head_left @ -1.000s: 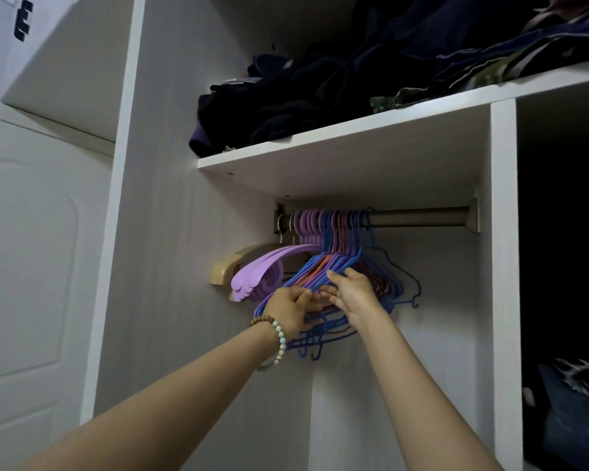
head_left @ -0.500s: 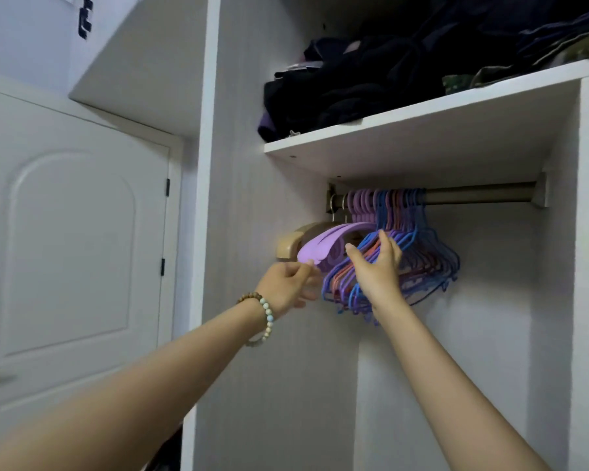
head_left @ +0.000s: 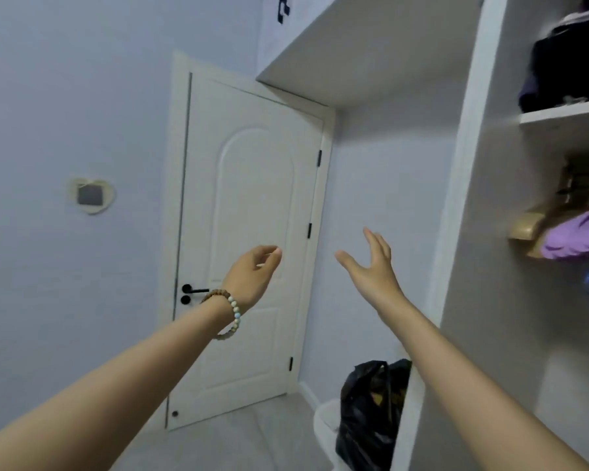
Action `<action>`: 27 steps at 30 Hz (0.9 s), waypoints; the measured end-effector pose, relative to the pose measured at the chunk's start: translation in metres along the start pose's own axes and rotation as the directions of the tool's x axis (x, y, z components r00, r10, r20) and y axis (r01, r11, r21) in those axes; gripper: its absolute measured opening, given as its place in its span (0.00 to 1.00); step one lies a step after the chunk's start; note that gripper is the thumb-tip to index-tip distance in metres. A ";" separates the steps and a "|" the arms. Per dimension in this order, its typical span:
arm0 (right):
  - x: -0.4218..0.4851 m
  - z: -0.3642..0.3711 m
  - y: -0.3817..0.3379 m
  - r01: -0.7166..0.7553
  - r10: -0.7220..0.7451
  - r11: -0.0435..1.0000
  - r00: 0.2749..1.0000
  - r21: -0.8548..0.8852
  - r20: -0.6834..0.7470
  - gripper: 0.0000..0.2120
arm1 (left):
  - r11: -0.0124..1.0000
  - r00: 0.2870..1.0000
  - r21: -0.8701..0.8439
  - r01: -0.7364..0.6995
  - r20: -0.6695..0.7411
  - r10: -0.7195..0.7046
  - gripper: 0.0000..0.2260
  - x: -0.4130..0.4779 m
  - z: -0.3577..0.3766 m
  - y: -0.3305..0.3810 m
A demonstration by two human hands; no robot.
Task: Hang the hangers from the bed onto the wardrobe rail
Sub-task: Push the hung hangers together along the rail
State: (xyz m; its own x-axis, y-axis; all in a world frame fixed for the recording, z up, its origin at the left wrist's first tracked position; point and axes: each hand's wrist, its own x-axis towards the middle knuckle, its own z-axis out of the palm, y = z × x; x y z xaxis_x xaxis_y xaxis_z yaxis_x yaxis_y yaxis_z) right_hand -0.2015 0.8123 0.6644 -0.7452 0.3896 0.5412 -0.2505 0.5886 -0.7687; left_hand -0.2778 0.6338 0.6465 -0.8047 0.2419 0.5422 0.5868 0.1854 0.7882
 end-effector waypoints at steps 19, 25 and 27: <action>-0.324 0.542 0.053 -0.120 0.199 0.980 0.518 -0.160 0.832 0.40 | 0.522 0.549 0.185 0.833 -0.404 -0.732 0.23 -0.389 -0.366 -0.416; -0.446 0.625 0.095 -0.133 0.252 0.966 0.319 -0.220 0.914 0.40 | 0.251 0.273 0.110 0.962 -0.459 -0.846 0.27 -0.532 -0.400 -0.494; -0.479 0.644 0.112 -0.156 0.284 0.955 0.255 -0.251 0.924 0.39 | 0.193 0.203 0.070 0.979 -0.480 -0.854 0.27 -0.564 -0.400 -0.515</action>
State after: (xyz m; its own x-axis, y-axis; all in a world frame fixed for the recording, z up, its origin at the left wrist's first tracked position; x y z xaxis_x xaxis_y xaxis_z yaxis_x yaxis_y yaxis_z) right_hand -0.2704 0.2352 0.0994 -0.8325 -0.3879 -0.3957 0.0319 0.6794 -0.7331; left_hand -0.1622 0.0209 0.0513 -0.7074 -0.5660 -0.4233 -0.6679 0.3395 0.6623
